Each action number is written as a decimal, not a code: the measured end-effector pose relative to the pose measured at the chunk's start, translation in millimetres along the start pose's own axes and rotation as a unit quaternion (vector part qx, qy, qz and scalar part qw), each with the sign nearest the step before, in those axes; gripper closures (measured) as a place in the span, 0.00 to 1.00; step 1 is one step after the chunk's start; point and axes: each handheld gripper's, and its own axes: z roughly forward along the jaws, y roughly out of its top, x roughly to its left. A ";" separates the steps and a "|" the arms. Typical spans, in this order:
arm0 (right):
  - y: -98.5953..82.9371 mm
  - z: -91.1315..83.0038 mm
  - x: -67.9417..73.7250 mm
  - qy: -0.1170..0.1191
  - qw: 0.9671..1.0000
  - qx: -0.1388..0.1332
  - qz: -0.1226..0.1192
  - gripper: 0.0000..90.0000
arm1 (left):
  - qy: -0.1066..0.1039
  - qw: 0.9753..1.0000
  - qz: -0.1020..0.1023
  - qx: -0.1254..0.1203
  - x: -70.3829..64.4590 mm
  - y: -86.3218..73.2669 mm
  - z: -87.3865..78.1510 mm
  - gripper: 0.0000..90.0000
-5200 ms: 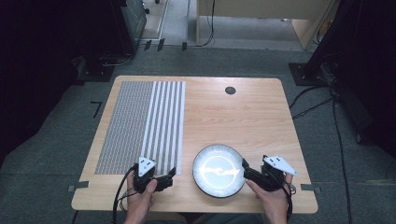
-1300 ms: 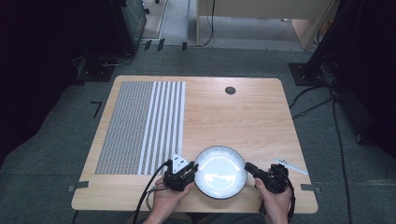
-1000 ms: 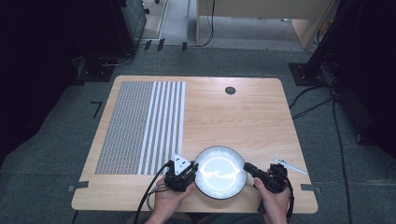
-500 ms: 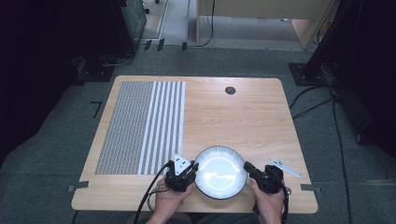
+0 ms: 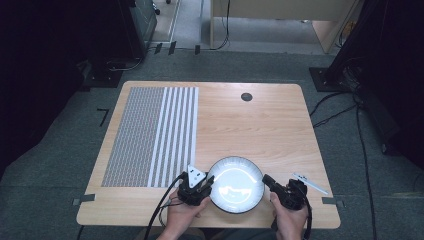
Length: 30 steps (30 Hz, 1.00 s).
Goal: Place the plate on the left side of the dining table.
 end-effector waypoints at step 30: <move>-25.6 -24.3 4.6 -0.017 0.999 -0.022 0.040 0.99 | 0.005 1.000 0.022 -0.021 -0.4 7.0 6.8 0.90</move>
